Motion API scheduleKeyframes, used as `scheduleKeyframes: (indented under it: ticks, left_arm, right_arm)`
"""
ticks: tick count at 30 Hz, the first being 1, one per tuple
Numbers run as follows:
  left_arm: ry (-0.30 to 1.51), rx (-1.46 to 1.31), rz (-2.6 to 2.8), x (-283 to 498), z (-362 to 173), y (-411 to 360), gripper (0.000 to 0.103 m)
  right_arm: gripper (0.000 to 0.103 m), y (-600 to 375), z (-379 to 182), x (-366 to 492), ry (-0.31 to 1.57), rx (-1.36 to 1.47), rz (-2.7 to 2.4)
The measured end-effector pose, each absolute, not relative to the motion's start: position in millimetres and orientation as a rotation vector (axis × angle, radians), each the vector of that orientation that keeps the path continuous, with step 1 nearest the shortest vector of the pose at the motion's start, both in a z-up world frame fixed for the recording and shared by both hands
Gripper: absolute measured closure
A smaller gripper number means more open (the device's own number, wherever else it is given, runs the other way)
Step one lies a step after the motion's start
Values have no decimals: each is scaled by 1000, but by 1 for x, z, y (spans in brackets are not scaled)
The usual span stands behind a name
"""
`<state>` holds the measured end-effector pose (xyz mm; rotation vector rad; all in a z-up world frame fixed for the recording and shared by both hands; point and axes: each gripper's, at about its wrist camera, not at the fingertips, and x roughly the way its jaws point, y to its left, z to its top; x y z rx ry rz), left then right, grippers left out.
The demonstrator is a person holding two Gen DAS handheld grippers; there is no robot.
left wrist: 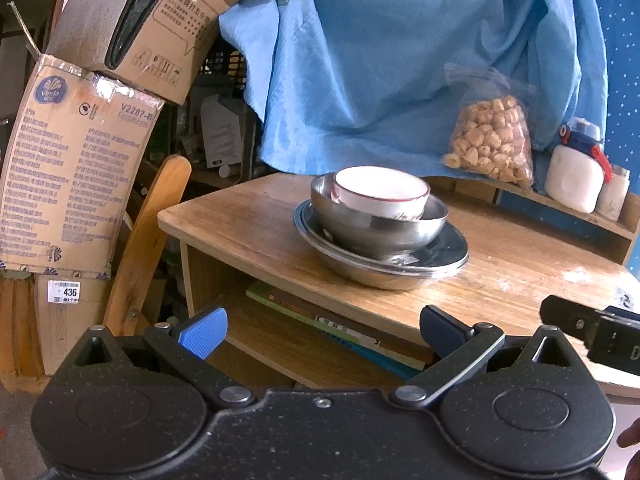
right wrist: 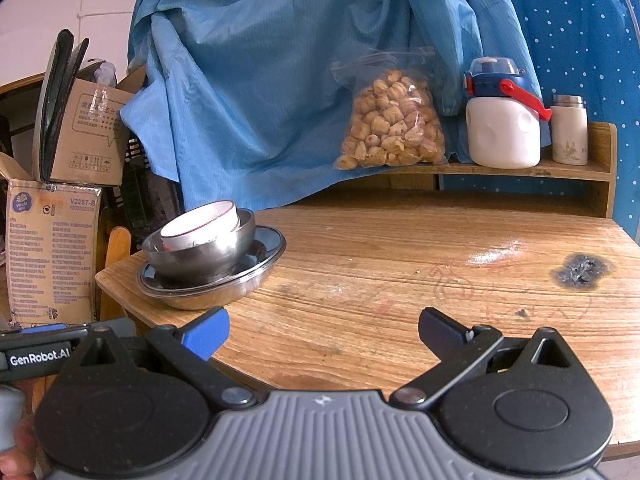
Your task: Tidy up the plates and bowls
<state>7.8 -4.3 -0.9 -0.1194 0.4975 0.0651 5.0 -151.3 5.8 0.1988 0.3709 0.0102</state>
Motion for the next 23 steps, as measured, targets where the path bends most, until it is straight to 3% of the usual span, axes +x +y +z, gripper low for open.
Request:
scheduleKeyframes:
  ticks: [23]
  left_arm:
    - [522,-117,62,8,-2,-6,1]
  right_arm:
    - [0,-150,8,7,368,196,23]
